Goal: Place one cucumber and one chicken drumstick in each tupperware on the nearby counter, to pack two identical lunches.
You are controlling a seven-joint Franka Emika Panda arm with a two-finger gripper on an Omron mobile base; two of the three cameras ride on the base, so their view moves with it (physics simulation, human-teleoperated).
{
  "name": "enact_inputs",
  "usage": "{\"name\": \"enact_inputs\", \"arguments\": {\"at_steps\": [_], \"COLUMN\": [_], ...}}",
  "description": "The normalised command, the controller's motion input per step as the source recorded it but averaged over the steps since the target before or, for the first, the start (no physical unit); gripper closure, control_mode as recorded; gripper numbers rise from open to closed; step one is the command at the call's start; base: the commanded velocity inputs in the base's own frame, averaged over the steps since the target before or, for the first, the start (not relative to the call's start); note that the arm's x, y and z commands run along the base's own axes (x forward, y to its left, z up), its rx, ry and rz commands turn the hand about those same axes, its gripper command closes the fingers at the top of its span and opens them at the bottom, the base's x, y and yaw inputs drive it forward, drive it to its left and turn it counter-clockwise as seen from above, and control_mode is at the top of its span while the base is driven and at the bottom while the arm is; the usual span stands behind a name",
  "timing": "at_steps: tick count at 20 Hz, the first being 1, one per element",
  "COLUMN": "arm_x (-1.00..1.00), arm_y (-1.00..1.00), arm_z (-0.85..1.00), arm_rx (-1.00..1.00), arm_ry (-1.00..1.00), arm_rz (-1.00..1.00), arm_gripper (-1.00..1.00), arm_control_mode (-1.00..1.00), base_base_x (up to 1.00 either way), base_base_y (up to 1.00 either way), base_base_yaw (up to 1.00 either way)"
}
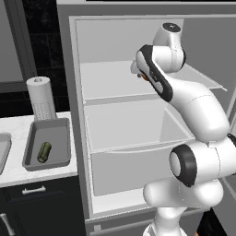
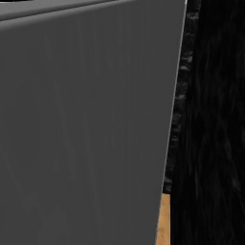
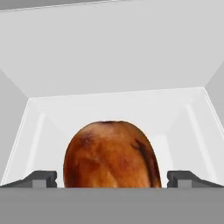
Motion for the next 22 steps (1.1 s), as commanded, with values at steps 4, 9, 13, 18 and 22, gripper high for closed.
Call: {"name": "enact_inputs", "arguments": {"at_steps": [4,9,13,18,22], "arm_x": [0.02,0.00,0.00,-0.15,-0.43], "arm_y": [0.16,0.01,0.00,0.00,0.00], "arm_z": [-0.41,-0.47,-0.34,-0.14,-0.20], "arm_rx": [0.00,0.00,0.00,-0.01,-0.02], "arm_ry": [0.09,0.00,0.00,-0.05,-0.09], "arm_rz": [0.00,0.00,0.00,0.00,0.00], "arm_gripper": [1.00,1.00,1.00,1.00,1.00], "arm_control_mode": [-1.00,-1.00,-1.00,-1.00,-1.00], "base_base_x": [0.00,0.00,0.00,0.00,0.00], "base_base_y": [0.00,0.00,0.00,0.00,0.00], "base_base_yaw": [0.00,0.00,0.00,0.00,0.00]}}
